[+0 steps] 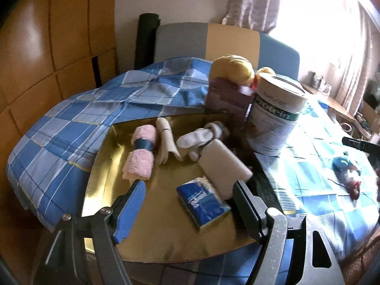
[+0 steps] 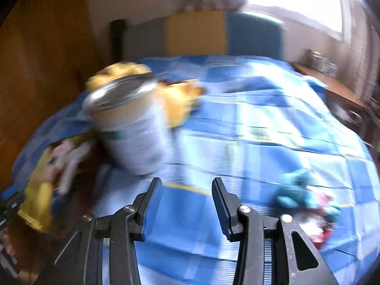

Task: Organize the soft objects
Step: 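Grasp the blue plush toy with the left gripper while the right gripper approaches the scrunchie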

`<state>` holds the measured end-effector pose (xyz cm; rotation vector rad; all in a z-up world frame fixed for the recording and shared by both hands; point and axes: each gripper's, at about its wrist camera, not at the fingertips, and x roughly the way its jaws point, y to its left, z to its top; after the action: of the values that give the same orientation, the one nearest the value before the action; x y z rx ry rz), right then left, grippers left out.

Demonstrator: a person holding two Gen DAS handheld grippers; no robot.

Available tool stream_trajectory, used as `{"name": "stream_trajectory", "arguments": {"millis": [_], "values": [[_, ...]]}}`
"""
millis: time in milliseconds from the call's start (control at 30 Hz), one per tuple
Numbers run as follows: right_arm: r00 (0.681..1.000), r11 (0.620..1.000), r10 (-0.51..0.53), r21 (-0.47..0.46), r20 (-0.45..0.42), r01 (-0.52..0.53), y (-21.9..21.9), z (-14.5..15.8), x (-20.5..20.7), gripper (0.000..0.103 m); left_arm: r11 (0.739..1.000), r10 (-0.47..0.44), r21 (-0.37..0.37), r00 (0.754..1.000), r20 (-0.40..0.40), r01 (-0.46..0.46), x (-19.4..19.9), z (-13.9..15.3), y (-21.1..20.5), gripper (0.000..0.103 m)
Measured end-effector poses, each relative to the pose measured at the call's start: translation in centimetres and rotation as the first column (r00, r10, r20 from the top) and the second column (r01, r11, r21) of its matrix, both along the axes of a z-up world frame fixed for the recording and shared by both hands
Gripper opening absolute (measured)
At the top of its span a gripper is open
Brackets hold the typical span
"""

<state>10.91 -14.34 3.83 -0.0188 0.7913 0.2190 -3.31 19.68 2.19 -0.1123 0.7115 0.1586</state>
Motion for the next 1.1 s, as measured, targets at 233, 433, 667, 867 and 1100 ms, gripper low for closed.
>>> {"name": "stream_trajectory", "arguments": {"millis": [233, 433, 667, 867, 1100], "values": [[0.921, 0.92, -0.39, -0.035, 0.018, 0.39, -11.3, -1.5, 2.7, 0.044, 0.995, -0.1, 0.019, 0.995, 0.006, 0.1, 0.5, 0.8, -3.0, 0.076], [0.733, 0.711, -0.675, 0.19, -0.086, 0.677, -21.0, -3.2, 1.4, 0.044, 0.983, -0.18, 0.02, 0.984, -0.008, 0.181, 1.6, 1.0, -5.8, 0.076], [0.676, 0.581, -0.685, 0.357, -0.271, 0.732, -24.2, -5.8, 0.4, 0.044, 0.957, -0.288, 0.031, 0.957, -0.04, 0.289, 2.8, 0.7, -9.6, 0.076], [0.717, 0.577, -0.63, 0.437, -0.299, 0.69, -23.7, -6.5, 0.3, 0.044, 0.936, -0.35, 0.016, 0.933, -0.085, 0.352, 3.2, -0.3, -12.1, 0.076], [0.728, 0.597, -0.607, 0.422, -0.318, 0.682, -23.1, -6.8, 1.0, 0.044, 0.922, -0.386, -0.006, 0.914, -0.121, 0.388, 3.2, -1.5, -13.5, 0.076]]}}
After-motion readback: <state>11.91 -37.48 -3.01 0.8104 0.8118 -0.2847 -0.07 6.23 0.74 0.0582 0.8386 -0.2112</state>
